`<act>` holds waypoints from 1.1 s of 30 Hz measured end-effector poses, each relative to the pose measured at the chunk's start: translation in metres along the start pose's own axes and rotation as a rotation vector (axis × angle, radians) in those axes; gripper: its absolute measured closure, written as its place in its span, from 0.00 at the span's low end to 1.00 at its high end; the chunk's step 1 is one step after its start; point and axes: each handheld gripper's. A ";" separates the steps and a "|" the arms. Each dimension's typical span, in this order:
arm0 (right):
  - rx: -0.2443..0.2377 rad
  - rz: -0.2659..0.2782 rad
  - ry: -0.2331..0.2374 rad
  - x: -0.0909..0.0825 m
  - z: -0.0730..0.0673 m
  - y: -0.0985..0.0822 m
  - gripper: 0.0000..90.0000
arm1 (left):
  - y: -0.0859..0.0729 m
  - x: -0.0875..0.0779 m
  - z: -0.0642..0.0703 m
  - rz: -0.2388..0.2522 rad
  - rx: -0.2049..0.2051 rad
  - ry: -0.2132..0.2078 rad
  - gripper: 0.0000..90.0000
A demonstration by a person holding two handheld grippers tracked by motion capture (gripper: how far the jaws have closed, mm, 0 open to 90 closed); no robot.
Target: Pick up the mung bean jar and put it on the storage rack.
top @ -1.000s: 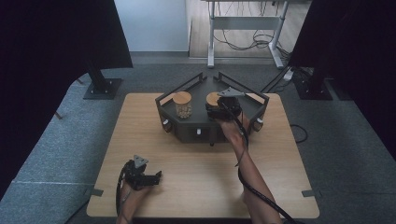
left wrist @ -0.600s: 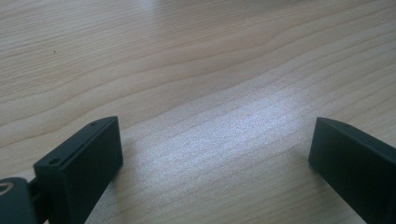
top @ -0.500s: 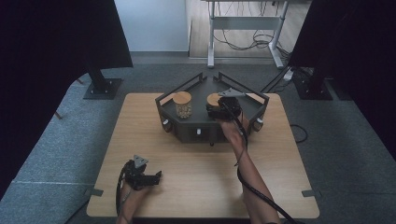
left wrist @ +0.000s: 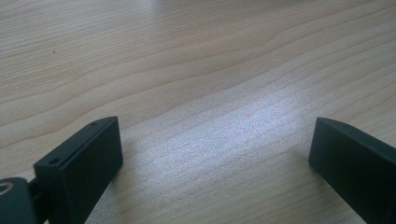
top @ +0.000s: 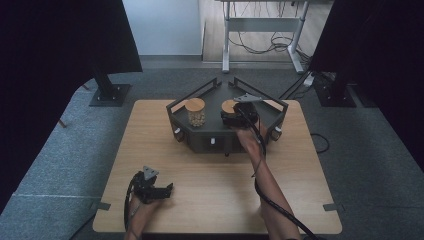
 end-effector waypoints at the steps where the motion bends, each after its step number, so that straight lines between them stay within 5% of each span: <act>1: -0.003 0.006 -0.001 -0.001 0.000 0.000 0.17 | 0.000 0.000 0.000 0.000 0.000 0.000 0.03; 8: -0.020 -0.004 0.003 -0.001 0.001 0.000 0.04 | 0.000 0.000 0.000 0.000 0.000 0.000 0.03; 33: -0.043 0.000 0.009 -0.018 0.003 -0.005 0.05 | 0.000 0.000 0.000 0.000 0.002 0.000 0.03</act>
Point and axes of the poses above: each handheld gripper's, and its own axes: x roughly forward along the jaws, y roughly out of its top, z roughly to its right, and after that the axes turned 5 degrees about z, right-handed
